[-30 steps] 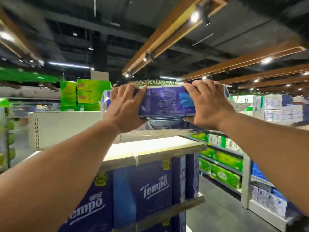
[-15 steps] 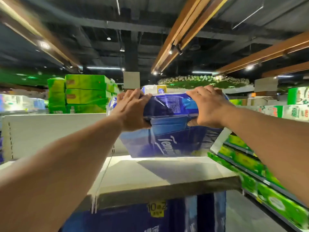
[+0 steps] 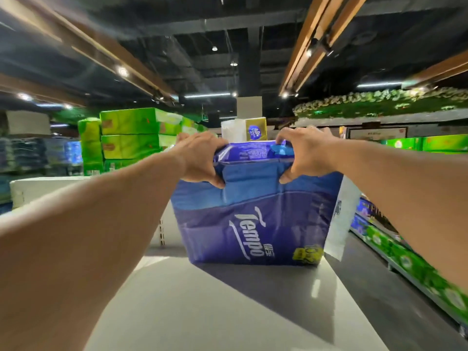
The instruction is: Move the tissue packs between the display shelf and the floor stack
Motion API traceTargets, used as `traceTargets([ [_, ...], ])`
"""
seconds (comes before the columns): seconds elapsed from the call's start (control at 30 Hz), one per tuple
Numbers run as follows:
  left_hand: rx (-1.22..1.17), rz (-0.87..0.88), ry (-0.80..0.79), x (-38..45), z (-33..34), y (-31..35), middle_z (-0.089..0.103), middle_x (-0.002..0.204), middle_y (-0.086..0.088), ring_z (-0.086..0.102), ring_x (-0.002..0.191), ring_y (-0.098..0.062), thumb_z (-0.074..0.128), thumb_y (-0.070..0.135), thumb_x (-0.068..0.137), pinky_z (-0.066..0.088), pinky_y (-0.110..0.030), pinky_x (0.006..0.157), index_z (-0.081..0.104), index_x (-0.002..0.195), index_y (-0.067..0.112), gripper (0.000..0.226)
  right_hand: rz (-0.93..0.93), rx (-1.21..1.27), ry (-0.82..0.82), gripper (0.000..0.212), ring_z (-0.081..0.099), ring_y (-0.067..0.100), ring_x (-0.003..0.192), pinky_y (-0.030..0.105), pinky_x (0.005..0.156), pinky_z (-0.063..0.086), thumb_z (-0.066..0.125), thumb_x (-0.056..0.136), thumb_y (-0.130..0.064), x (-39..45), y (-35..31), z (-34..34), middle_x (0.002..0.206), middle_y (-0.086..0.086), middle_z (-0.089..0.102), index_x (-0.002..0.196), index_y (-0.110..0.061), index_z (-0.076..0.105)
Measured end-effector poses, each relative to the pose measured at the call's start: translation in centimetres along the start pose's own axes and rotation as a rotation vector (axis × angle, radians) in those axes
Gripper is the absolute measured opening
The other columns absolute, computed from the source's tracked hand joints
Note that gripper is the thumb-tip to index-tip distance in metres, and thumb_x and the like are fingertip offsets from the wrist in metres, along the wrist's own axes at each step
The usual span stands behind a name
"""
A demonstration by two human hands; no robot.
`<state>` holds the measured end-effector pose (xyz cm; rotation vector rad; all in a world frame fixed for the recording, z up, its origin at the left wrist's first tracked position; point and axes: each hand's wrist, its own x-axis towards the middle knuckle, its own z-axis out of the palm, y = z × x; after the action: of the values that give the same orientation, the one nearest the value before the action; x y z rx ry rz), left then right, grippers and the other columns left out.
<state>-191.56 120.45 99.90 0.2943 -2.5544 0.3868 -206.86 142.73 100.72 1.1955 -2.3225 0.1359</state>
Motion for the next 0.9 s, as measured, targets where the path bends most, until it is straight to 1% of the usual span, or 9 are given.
traceTargets([
  [0.17,-0.016,0.006,-0.061,3.6,0.5,0.5,0.061,0.105,0.013,0.053,0.100,-0.019,0.083,0.069,0.051,0.039,-0.046,0.091,0.060,0.119,0.038,0.078,0.016,0.066,-0.092,0.091,0.052,0.030,0.112,0.042,0.089,0.041,0.088,0.060,-0.060,2.7,2.7,0.1,0.132,0.002,0.056,0.135,-0.036,0.043],
  [0.27,0.064,-0.068,-0.072,5.5,1.2,0.9,0.062,0.114,0.012,0.054,0.105,-0.020,0.082,0.071,0.058,0.037,-0.047,0.093,0.057,0.123,0.036,0.078,0.051,0.021,-0.097,0.086,0.048,0.030,0.120,0.046,0.098,0.041,0.084,0.066,-0.062,4.0,3.6,0.4,0.137,0.002,0.053,0.139,-0.038,0.045],
  [0.37,0.117,-0.224,-0.071,5.6,4.5,1.0,0.055,0.131,0.006,0.050,0.120,-0.026,0.076,0.082,0.049,0.041,-0.057,0.098,0.044,0.132,0.032,0.102,0.054,-0.197,-0.060,0.081,0.039,0.032,0.133,0.056,0.107,0.034,0.069,0.078,-0.065,5.3,3.8,3.2,0.143,0.003,0.046,0.146,-0.033,0.039],
  [0.47,0.022,-0.266,-0.096,5.0,6.9,0.9,0.035,0.141,0.007,0.027,0.134,-0.027,0.084,0.077,0.041,0.041,-0.063,0.099,0.021,0.149,0.033,0.132,0.106,-0.117,-0.109,0.109,0.041,0.031,0.132,0.054,0.103,0.035,0.072,0.059,-0.082,5.9,3.7,5.0,0.138,0.003,0.046,0.145,-0.029,0.032],
  [0.63,0.040,-0.238,-0.051,4.7,6.8,1.0,0.032,0.144,0.004,0.025,0.134,-0.026,0.089,0.066,0.049,0.045,-0.058,0.097,0.015,0.152,0.031,0.132,0.140,-0.185,-0.139,0.114,0.044,0.032,0.130,0.056,0.102,0.036,0.079,0.058,-0.077,6.1,3.1,4.5,0.137,0.005,0.047,0.144,-0.024,0.028],
  [0.7,0.008,-0.246,-0.072,4.1,6.7,1.1,0.015,0.160,0.004,0.008,0.148,-0.027,0.088,0.064,0.054,0.034,-0.065,0.109,0.003,0.156,0.031,0.137,0.188,-0.224,-0.145,0.111,0.043,0.033,0.132,0.059,0.107,0.031,0.081,0.060,-0.073,5.8,1.9,4.4,0.139,0.007,0.047,0.145,-0.022,0.030],
  [0.77,0.022,-0.258,-0.102,3.3,5.9,0.9,-0.010,0.167,0.011,-0.015,0.153,-0.025,0.085,0.063,0.062,0.010,-0.073,0.115,-0.011,0.158,0.032,0.139,0.207,-0.258,-0.070,0.107,0.037,0.035,0.135,0.062,0.111,0.025,0.084,0.065,-0.062,5.5,0.1,4.5,0.142,0.010,0.042,0.146,-0.017,0.031],
  [0.83,0.070,-0.299,-0.094,2.0,4.4,0.1,-0.017,0.167,0.010,-0.020,0.152,-0.026,0.080,0.062,0.071,-0.001,-0.074,0.114,-0.015,0.158,0.033,0.132,0.127,-0.180,0.075,0.091,0.031,0.036,0.138,0.062,0.116,0.020,0.078,0.075,-0.042,5.1,-2.4,4.8,0.144,0.012,0.037,0.147,-0.013,0.030],
  [0.9,0.118,-0.369,-0.070,-0.4,2.8,-1.5,-0.013,0.168,0.007,-0.016,0.153,-0.028,0.076,0.060,0.077,-0.001,-0.073,0.115,-0.013,0.159,0.031,0.124,0.016,-0.045,0.186,0.079,0.024,0.037,0.141,0.060,0.118,0.016,0.068,0.080,-0.031,4.7,-5.9,5.1,0.147,0.014,0.032,0.146,-0.011,0.030],
])
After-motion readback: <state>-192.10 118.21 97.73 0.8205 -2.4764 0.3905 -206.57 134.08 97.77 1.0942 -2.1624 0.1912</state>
